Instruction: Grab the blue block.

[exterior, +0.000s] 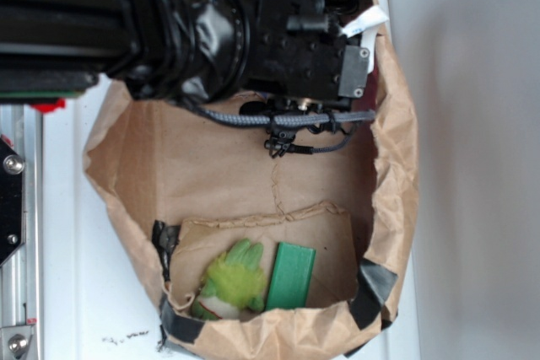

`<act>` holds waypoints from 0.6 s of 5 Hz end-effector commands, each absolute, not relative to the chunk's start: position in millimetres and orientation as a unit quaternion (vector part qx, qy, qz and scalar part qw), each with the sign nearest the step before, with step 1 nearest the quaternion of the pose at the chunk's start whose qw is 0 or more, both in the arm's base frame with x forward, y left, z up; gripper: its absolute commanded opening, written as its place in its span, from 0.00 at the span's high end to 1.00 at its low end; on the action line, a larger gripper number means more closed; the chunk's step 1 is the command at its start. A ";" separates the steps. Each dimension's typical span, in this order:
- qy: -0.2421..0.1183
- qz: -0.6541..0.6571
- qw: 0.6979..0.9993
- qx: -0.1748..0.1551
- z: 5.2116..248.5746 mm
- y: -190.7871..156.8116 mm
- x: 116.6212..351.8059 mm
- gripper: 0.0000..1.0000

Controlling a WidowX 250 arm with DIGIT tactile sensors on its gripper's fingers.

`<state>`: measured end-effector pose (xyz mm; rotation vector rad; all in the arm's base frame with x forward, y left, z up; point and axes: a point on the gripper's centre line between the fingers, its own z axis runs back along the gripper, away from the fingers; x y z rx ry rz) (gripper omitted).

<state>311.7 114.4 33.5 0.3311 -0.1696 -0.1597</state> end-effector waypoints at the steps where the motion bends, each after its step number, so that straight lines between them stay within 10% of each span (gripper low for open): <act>1: -0.110 -0.037 0.984 0.133 78.3 112.0 317.0 1.00; 3: -0.138 -0.044 0.987 0.076 121.7 83.9 298.9 1.00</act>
